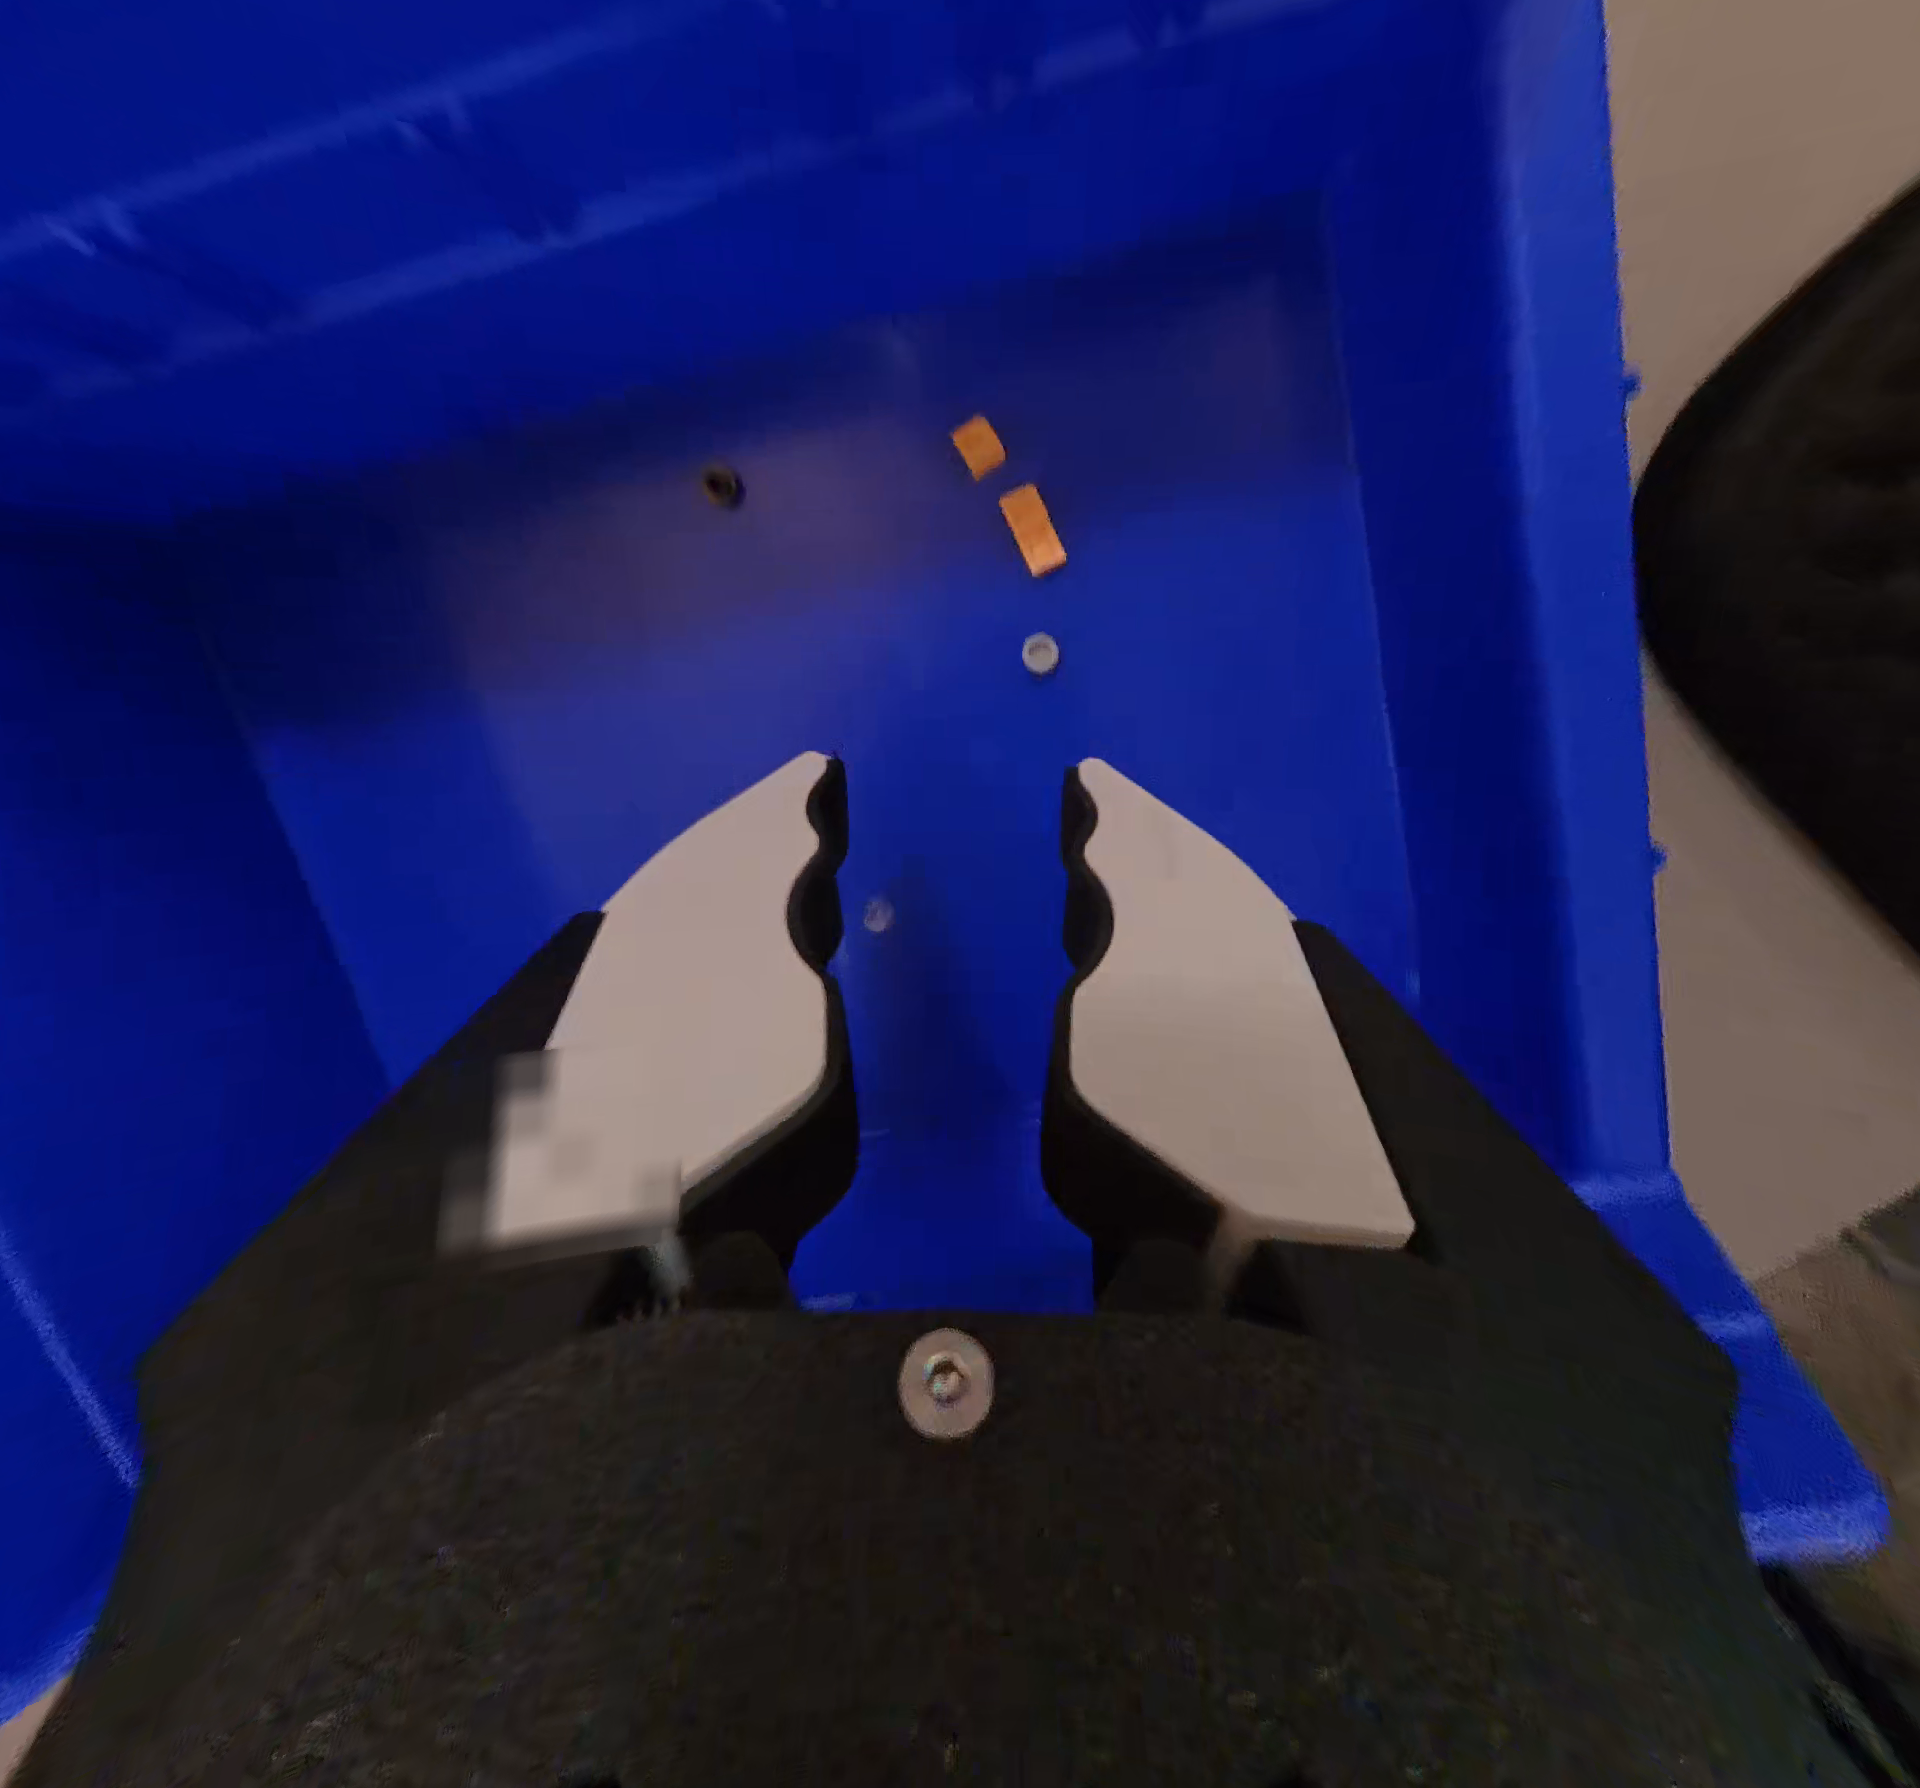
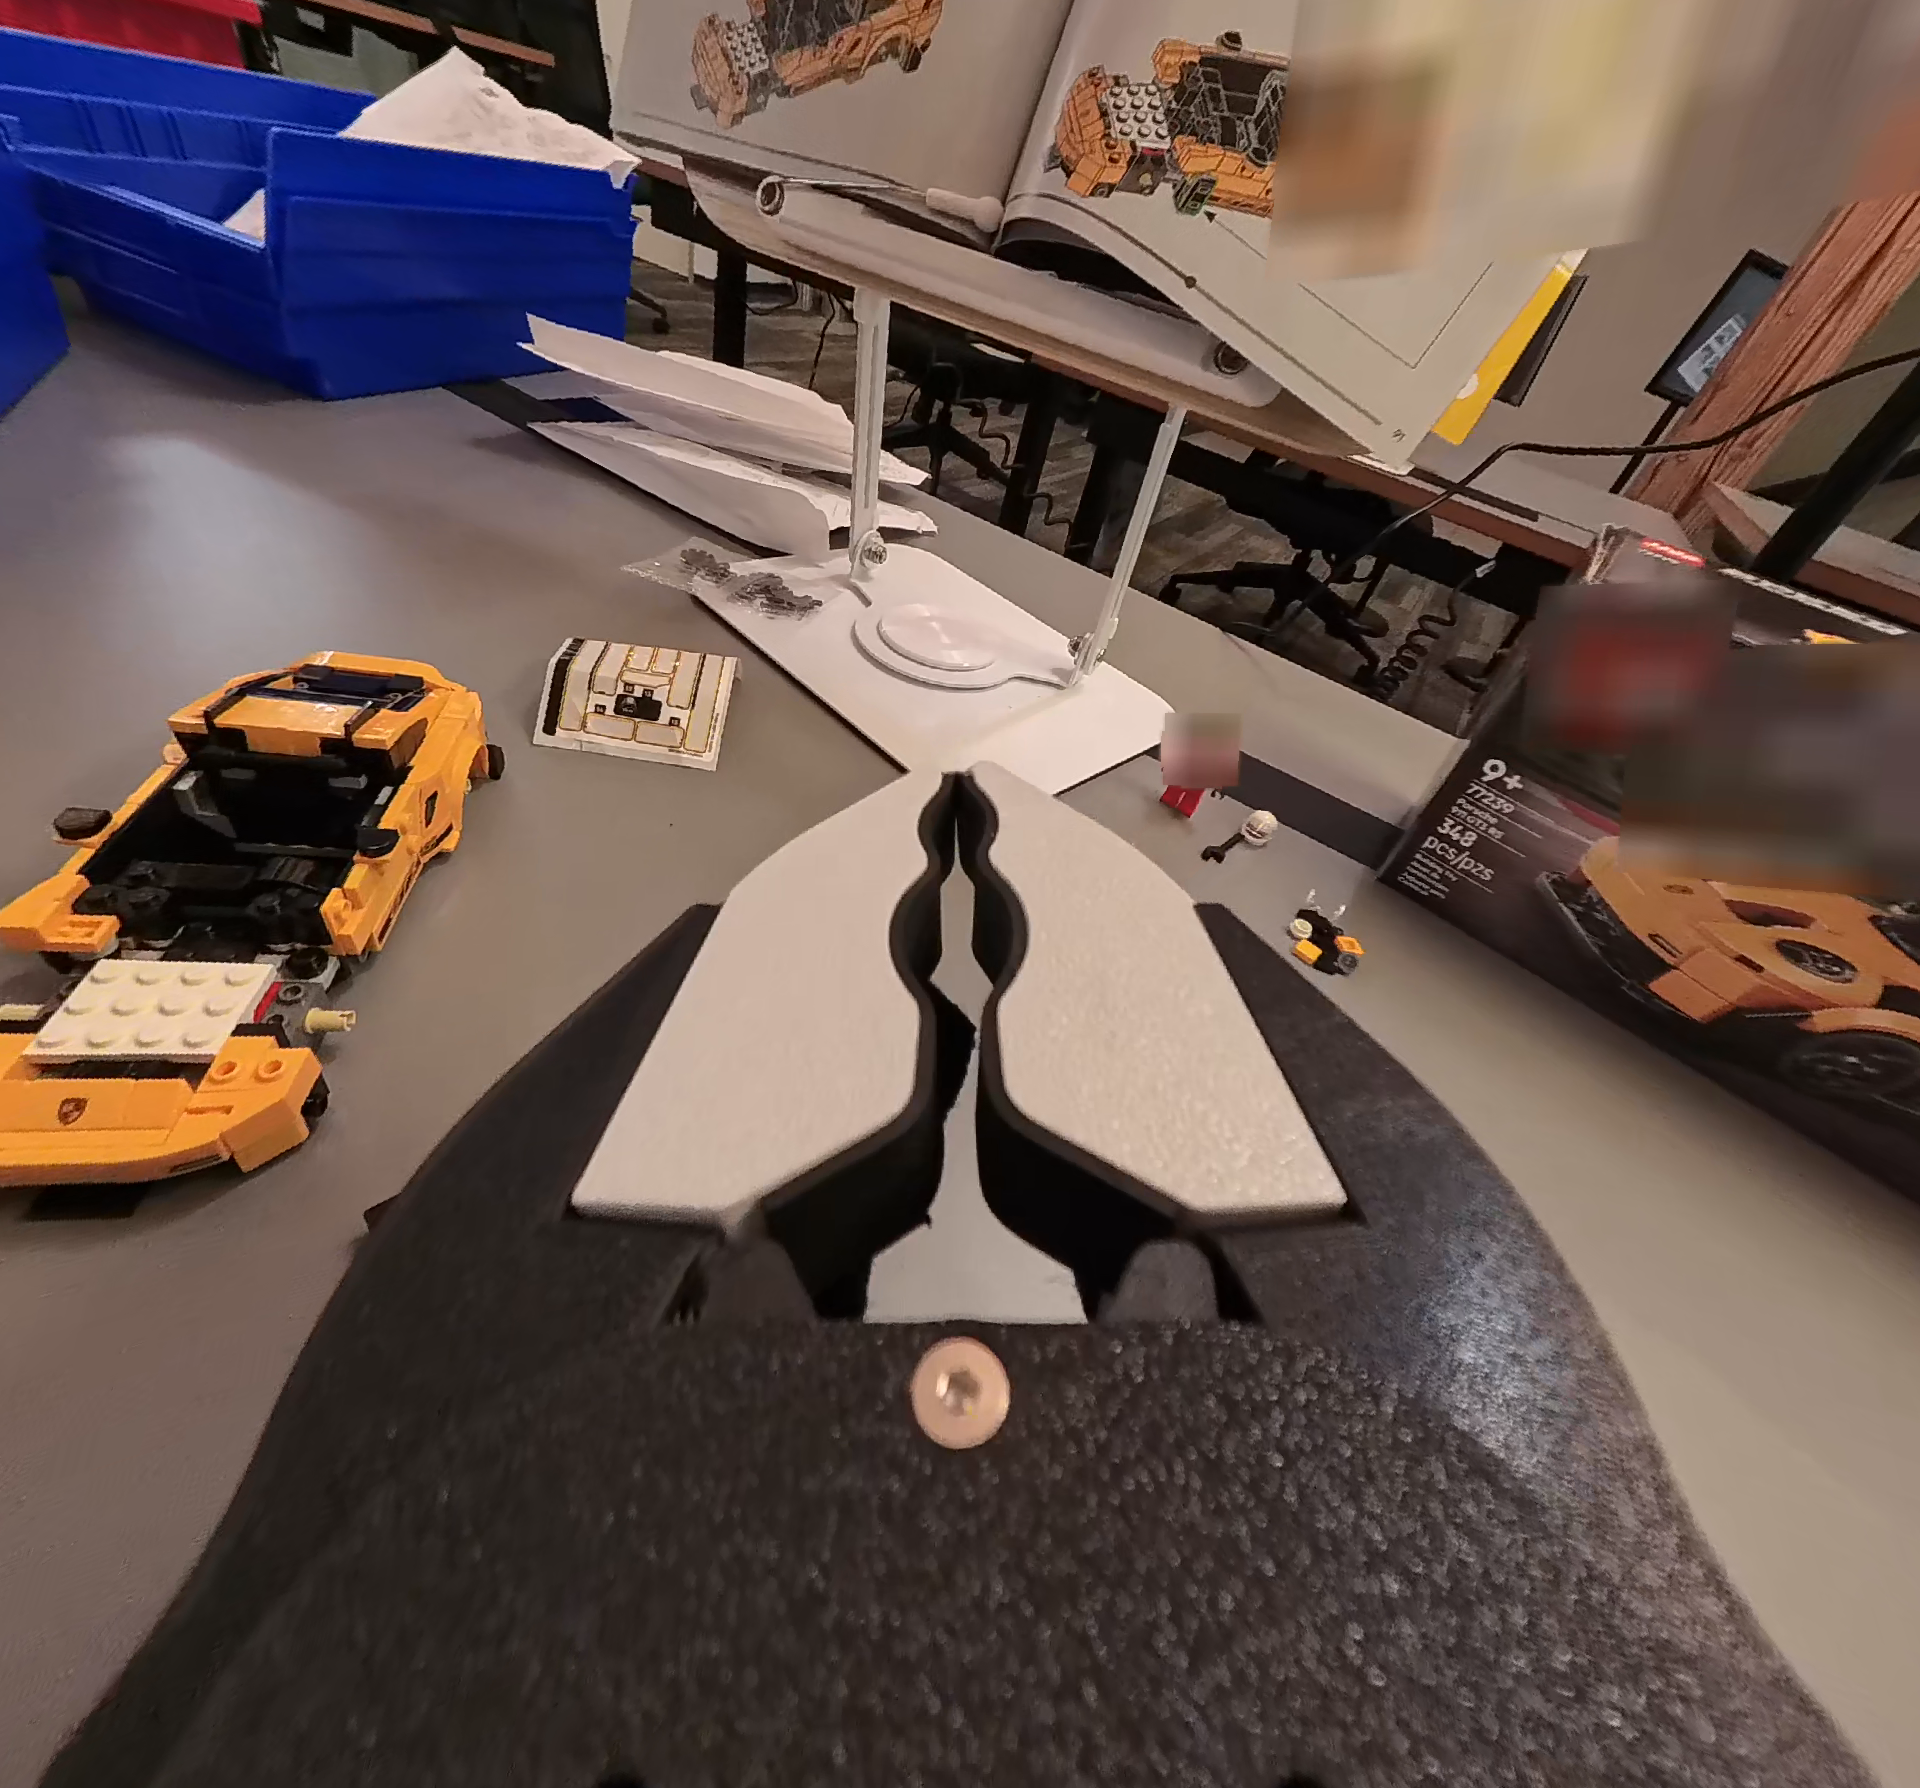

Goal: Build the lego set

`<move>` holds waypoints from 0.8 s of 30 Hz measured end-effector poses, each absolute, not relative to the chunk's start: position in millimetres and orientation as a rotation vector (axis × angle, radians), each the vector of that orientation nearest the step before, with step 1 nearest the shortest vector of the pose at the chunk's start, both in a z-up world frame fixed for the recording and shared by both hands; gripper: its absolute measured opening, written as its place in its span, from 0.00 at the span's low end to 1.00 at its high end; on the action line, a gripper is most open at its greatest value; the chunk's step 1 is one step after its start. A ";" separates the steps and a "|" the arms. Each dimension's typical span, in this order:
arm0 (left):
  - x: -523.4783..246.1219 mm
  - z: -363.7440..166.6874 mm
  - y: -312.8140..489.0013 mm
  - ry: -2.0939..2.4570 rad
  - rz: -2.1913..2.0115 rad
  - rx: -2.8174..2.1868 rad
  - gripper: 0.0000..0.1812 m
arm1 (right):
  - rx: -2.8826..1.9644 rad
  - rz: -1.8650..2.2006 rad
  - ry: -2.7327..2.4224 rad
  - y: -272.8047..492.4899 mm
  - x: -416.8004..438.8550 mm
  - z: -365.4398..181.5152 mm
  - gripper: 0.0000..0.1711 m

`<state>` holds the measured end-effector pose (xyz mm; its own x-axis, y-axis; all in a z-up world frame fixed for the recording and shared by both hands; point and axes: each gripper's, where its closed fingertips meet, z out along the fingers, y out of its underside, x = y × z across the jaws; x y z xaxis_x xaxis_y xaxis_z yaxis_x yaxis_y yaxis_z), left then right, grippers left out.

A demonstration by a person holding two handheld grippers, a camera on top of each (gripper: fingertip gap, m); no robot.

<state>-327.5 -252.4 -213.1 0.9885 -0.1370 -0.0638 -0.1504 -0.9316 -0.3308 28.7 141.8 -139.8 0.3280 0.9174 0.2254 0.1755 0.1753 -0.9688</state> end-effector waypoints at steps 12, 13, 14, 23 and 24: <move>-331.3 -229.2 -258.6 0.393 -0.010 -2.894 0.15 | -1.318 0.725 -1.165 140.9 25.5 -147.2 0.00; -329.3 -230.4 -256.5 0.420 -0.005 -2.896 0.14 | -1.319 0.725 -1.167 140.8 25.3 -147.6 0.00; -326.2 -231.2 -254.6 0.453 -0.008 -2.895 0.13 | -1.320 0.726 -1.169 140.6 25.1 -148.2 0.00; -306.8 -238.5 -228.3 0.572 -0.049 -2.903 0.09 | -1.323 0.728 -1.178 140.1 24.6 -149.7 0.00; -306.2 -240.2 -226.2 0.572 -0.051 -2.906 0.11 | -1.323 0.729 -1.179 140.0 24.6 -149.7 0.00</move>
<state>-306.2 -226.2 -240.2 0.9254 -0.3790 -0.0011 -0.3729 -0.9100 -0.1814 24.6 140.0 -149.7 0.2996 0.9265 0.2275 0.2110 0.1682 -0.9629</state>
